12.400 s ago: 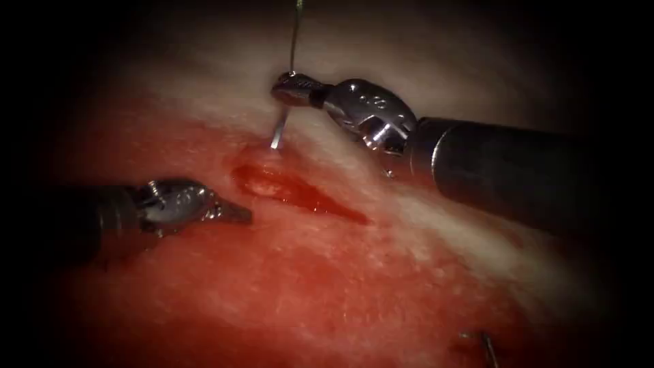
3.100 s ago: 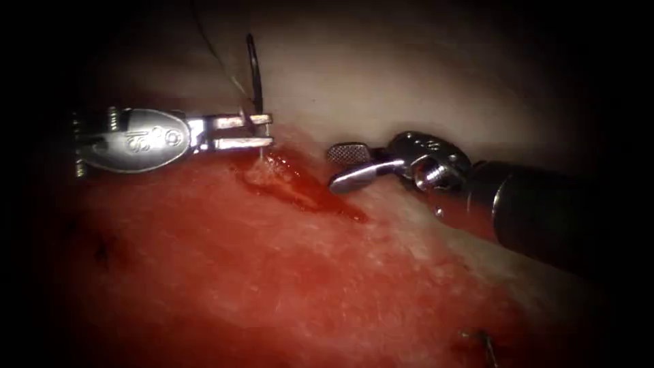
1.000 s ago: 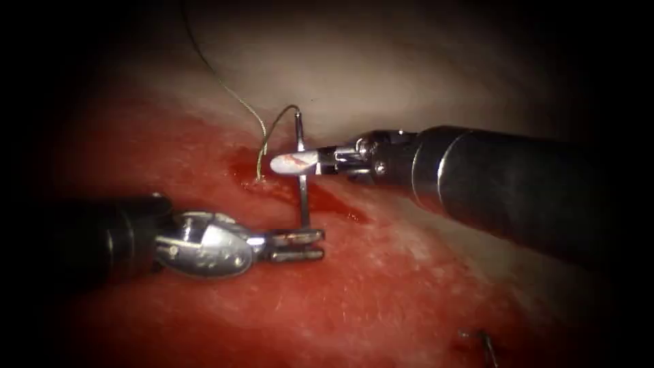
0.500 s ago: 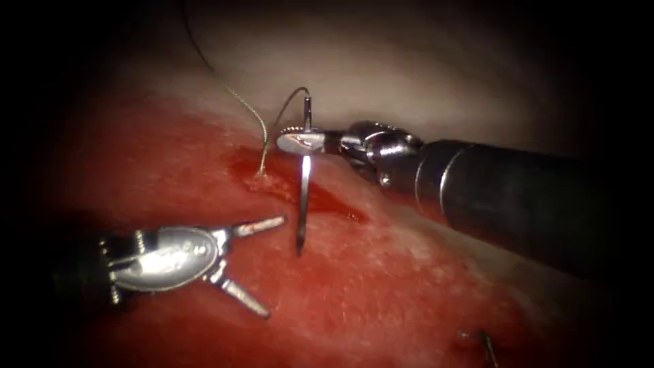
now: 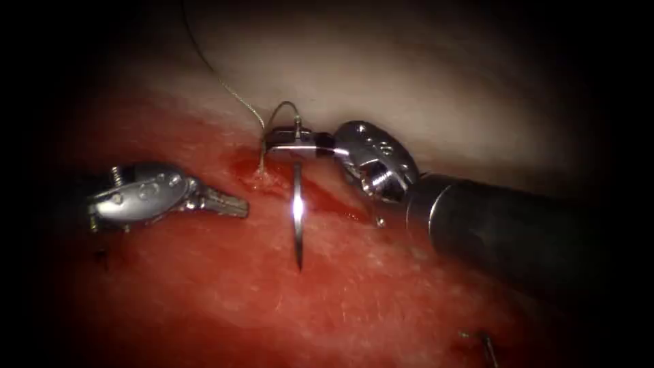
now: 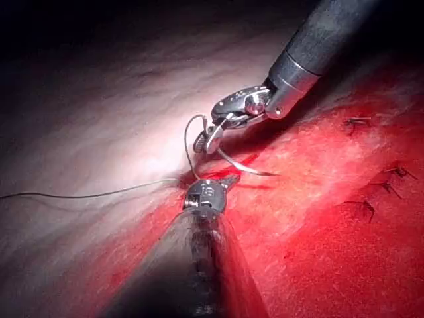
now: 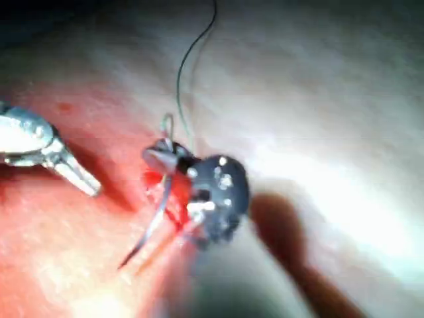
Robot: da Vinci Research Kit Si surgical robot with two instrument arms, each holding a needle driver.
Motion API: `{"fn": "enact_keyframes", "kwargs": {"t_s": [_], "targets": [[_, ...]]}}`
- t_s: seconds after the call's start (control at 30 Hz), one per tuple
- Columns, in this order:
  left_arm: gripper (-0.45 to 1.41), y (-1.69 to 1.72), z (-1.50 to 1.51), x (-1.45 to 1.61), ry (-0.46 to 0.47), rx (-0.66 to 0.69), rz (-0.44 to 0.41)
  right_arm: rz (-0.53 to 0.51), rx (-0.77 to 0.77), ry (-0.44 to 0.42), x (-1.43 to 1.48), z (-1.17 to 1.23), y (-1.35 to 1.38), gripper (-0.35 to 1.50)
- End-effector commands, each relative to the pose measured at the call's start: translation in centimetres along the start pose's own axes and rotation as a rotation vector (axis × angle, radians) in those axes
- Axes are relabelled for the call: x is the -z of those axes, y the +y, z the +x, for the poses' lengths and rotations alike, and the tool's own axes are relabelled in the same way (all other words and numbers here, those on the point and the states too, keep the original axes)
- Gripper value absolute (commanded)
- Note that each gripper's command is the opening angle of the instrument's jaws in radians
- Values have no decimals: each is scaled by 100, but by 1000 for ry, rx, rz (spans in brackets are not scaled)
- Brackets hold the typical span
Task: Wound Closure
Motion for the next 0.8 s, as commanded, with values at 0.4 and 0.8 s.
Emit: {"fn": "enact_keyframes", "kwargs": {"t_s": [0.4, 0.8], "targets": [[-45, -54, -42, -58, -139, -22, 97, -9, 94, 53, -11, 14, 3, -35], [-45, -75, -69, -71, -297, -30, 55, -10, 188, 66, -11, 15, 7, -35]]}}
